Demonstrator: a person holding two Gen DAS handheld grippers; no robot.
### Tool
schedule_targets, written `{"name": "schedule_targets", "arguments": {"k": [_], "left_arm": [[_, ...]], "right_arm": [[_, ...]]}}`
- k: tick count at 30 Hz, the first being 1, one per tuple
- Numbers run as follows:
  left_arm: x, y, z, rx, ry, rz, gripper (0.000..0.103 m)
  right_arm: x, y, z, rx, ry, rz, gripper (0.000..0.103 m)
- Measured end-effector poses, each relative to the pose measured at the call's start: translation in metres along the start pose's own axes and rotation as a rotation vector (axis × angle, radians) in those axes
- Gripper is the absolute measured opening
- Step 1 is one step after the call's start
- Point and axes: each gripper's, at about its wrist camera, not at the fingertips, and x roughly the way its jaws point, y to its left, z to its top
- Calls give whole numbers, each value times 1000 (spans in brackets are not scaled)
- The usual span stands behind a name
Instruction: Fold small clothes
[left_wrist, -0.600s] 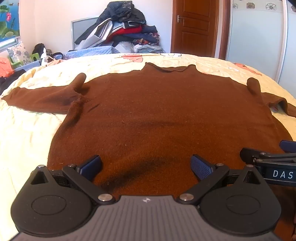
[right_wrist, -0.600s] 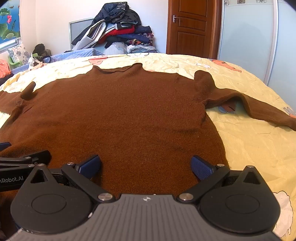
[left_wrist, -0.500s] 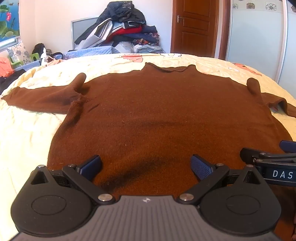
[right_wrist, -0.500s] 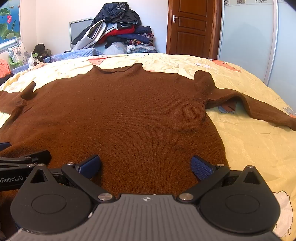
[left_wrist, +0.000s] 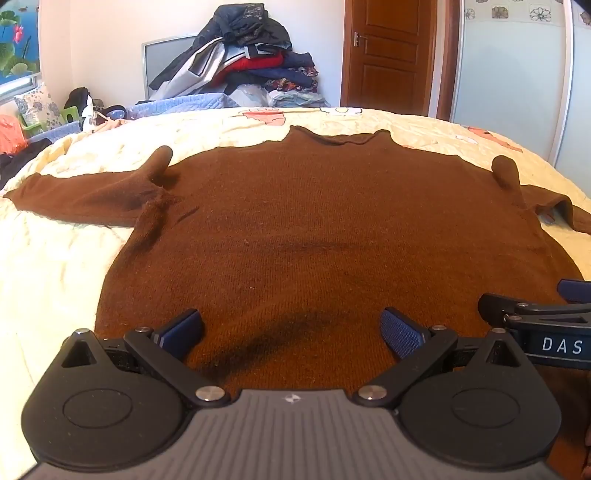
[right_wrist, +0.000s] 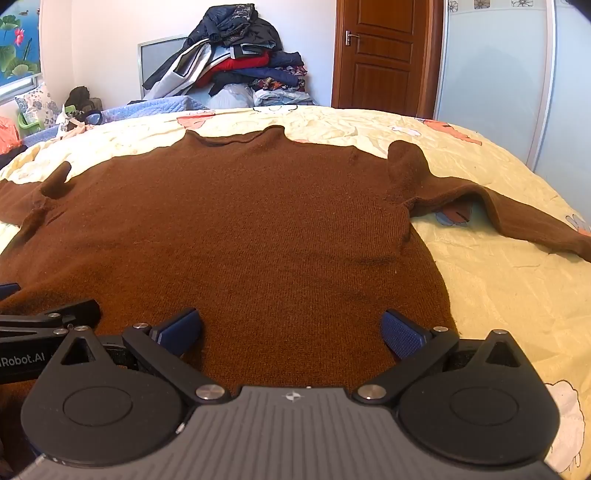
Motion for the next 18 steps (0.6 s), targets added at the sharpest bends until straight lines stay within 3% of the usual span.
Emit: {"name": "schedule_targets", "arguments": {"k": [6, 9, 18], "left_arm": [[-3, 8, -1, -36, -11, -31, 103], [1, 1, 0, 2, 1, -6, 103], [0, 5, -1, -10, -3, -13, 103]], "right_arm": [[-3, -3, -1, 12, -5, 12, 103], [-2, 0, 0, -5, -2, -1, 103], [-1, 0, 0, -1, -3, 2, 103]]}}
